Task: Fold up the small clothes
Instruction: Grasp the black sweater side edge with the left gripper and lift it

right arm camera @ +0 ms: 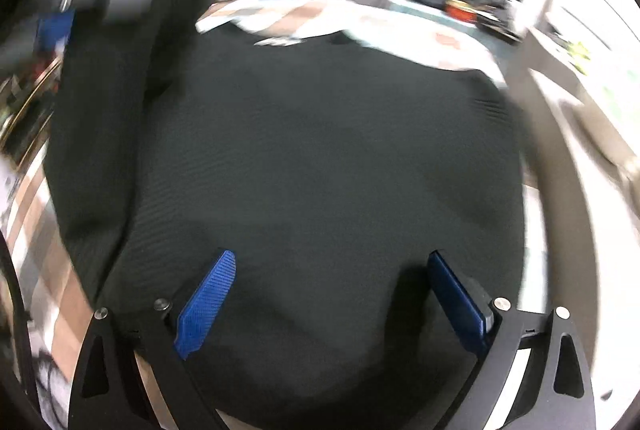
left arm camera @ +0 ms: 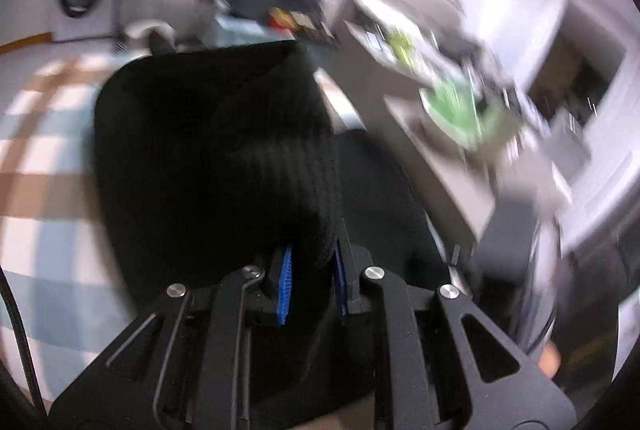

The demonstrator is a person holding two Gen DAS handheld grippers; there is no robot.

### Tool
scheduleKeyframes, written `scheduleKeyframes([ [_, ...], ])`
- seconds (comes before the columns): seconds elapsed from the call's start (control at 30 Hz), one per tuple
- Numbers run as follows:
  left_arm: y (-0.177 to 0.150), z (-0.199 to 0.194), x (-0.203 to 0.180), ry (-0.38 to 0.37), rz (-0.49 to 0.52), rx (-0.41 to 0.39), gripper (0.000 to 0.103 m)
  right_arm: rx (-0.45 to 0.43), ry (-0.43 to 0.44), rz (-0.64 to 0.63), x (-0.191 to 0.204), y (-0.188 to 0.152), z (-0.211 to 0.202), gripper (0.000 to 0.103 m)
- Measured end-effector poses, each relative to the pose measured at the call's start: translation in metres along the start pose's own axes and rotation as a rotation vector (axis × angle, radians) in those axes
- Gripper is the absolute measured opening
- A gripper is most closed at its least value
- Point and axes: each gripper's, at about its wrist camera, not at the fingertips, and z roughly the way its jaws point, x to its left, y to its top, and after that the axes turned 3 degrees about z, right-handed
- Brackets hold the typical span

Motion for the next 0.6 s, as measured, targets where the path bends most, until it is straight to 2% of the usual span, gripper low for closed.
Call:
scheduleKeyframes([
  [0.07,-0.015,0.027,-0.014,-0.019,0.041,0.107,0.016,-0.005,-0.032,0.051,-0.016,0.000,-0.001,0.098],
  [0.13,-0.026,0.041,-0.020,-0.036,0.060,0.168,0.016,0.004,-0.045,0.094,-0.029,0.000,0.000,0.098],
  [0.2,-0.034,0.041,-0.023,-0.073,0.059,0.184,0.021,0.011,-0.051,0.105,-0.033,-0.001,0.003,0.098],
  [0.27,-0.041,0.033,-0.022,-0.085,0.073,0.175,0.031,0.010,-0.049,0.096,-0.031,0.000,0.003,0.098],
  [0.3,-0.042,0.027,-0.021,-0.080,0.080,0.165,0.041,0.006,-0.048,0.091,-0.029,0.000,0.003,0.098],
  [0.33,-0.044,0.019,-0.018,-0.063,0.085,0.148,0.046,0.002,-0.043,0.089,-0.028,0.001,0.002,0.098],
  [0.4,-0.047,0.005,-0.009,-0.042,0.074,0.119,0.050,-0.004,-0.030,0.088,-0.029,0.001,0.000,0.098],
  [0.6,-0.060,-0.020,0.027,0.014,-0.007,0.082,0.050,-0.073,-0.023,0.128,-0.037,0.008,-0.023,0.098],
])
